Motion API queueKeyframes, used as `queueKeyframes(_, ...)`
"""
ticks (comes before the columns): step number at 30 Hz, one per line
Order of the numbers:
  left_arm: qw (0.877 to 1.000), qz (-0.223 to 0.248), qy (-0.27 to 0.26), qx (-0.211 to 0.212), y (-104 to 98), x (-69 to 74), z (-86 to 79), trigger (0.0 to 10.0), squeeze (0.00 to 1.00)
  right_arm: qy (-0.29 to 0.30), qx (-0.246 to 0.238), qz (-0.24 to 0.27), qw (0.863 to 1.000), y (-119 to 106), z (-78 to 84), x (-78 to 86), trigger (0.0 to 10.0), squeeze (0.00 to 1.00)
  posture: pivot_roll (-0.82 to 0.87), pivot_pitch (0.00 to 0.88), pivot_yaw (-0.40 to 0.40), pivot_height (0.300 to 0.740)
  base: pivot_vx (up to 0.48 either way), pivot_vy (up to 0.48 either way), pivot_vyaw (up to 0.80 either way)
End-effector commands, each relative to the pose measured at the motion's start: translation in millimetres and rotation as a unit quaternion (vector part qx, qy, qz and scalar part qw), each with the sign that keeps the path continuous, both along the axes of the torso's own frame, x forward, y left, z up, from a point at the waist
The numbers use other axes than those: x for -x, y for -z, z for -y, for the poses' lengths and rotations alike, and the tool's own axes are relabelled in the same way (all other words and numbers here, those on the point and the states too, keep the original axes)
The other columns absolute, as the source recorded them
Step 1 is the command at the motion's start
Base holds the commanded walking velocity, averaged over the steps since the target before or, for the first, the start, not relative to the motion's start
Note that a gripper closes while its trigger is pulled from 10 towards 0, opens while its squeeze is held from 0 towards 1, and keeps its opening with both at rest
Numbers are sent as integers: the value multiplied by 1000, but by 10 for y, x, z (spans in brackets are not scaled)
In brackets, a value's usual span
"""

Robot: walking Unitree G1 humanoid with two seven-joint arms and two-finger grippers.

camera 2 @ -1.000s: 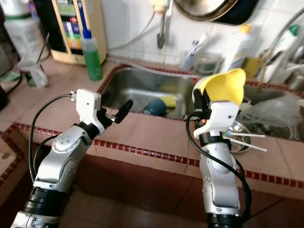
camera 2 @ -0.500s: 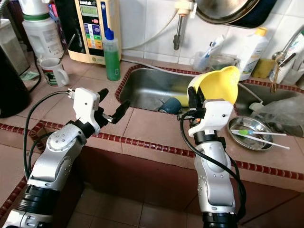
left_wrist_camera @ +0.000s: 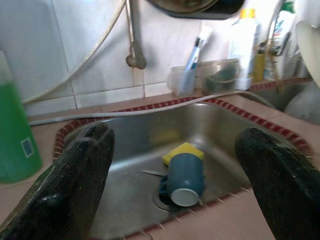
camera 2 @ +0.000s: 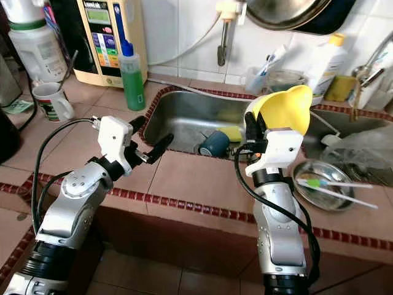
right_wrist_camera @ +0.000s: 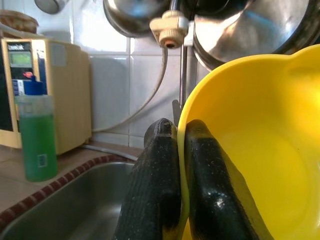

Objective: Kitchen organization

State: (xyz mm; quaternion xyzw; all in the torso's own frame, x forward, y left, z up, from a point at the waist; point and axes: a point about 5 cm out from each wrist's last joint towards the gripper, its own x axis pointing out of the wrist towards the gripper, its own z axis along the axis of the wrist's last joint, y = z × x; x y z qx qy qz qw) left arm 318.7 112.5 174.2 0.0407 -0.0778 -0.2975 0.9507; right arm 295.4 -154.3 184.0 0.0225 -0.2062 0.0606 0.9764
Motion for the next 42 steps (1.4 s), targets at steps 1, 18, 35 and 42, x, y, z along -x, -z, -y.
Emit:
queueKeyframes(1,1000,9,13,-2,-40,17,52,10000,0,11,3,8,1000,-32,58,1,10000,0,56,0,-35,740,450,0,0)
queueKeyframes(18,1000,9,15,-1,-22,48,90,10000,0,11,7,-4,1000,11,66,-6,10000,0,55,0,-37,740,207,0,0)
queueKeyframes(35,995,18,79,-59,31,252,231,10000,0,28,32,-83,996,161,252,-149,10000,0,60,0,-36,740,0,0,0)
queueKeyframes(42,992,13,106,-72,30,386,242,10000,0,3,26,-96,995,169,219,-189,10000,0,70,69,-27,740,0,0,0)
